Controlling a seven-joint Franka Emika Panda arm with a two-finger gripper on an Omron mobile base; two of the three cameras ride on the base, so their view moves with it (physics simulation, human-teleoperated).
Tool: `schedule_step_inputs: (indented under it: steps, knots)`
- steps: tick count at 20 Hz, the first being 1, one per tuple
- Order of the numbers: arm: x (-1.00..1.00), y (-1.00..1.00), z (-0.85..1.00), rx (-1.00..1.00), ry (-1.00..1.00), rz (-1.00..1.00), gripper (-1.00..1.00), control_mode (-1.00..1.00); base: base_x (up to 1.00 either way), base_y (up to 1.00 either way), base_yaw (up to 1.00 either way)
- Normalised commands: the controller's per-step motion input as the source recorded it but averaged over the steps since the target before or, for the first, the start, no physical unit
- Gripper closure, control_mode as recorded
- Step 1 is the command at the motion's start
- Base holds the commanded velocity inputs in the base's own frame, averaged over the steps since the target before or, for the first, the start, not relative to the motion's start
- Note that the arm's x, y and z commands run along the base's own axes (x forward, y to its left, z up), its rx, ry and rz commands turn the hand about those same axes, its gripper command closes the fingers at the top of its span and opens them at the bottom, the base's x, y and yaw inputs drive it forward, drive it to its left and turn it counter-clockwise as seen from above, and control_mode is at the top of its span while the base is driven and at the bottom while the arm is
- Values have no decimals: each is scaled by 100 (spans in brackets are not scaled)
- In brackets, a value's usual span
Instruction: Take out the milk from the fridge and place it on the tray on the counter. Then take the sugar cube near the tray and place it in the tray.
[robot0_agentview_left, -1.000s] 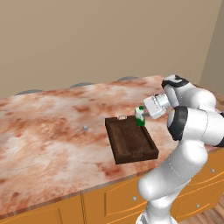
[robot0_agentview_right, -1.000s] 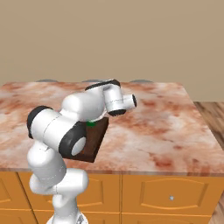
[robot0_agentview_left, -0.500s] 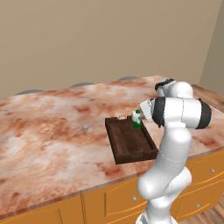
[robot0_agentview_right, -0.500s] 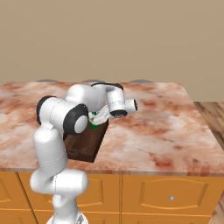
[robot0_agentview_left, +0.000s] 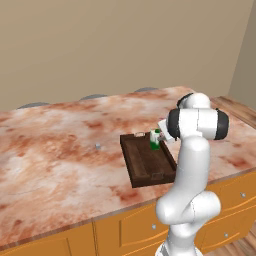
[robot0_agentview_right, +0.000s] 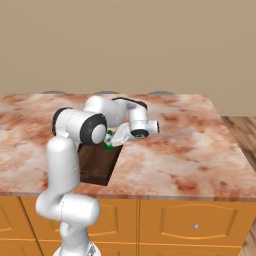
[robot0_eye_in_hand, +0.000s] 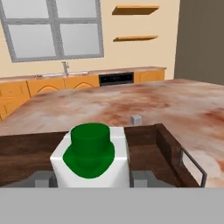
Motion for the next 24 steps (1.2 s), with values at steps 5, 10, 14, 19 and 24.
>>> schedule_step_inputs:
  steps: [5, 10, 14, 19, 24]
  knots:
    - [27, 0, -17, 1, 1, 0, 100, -100, 0, 0, 0]
    - [17, 3, -14, 0, 0, 0, 100, -100, 0, 0, 0]
    - [7, 0, -41, 0, 0, 0, 100, -100, 0, 0, 0]
    - [0, 1, -55, 0, -9, 0, 100, -100, 0, 0, 0]
    - [-7, 25, -42, 0, -9, 0, -100, -100, 0, 0, 0]
